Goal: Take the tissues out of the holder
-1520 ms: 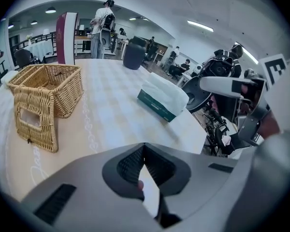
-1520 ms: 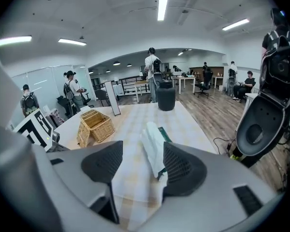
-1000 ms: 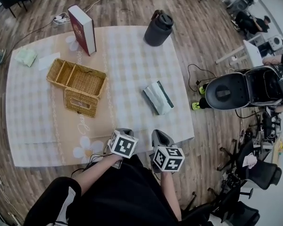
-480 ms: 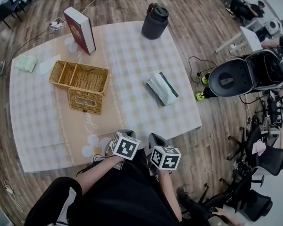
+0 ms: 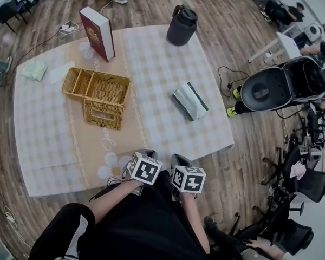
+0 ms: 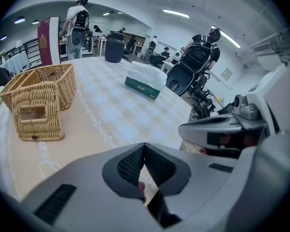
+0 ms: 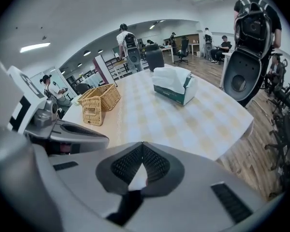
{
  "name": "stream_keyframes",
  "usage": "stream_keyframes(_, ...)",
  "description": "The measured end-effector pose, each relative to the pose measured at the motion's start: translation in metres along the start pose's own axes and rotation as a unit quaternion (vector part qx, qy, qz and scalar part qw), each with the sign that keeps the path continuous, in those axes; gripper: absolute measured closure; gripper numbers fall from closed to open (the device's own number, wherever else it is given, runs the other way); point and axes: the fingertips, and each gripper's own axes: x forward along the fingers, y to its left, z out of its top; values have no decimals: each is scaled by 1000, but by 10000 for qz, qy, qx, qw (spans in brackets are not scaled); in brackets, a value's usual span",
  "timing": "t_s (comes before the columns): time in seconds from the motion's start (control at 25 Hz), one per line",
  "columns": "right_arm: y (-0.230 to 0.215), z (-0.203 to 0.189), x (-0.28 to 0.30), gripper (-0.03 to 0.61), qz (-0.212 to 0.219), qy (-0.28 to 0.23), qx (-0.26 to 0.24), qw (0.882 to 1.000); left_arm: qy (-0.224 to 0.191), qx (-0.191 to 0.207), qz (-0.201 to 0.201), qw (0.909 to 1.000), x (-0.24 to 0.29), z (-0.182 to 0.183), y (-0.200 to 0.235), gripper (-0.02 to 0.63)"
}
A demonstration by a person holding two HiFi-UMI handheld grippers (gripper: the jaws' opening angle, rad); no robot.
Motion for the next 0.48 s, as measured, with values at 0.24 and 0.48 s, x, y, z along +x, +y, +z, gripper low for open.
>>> stream_keyframes(0.24, -3, 1, 1, 566, 42, 52, -140, 9999, -118, 0, -69, 9999, 1, 6, -8, 615)
stream_keyframes(0.48, 5, 5, 3, 566, 171, 121, -348, 9992, -183, -77, 11, 9998, -6, 6, -6, 615)
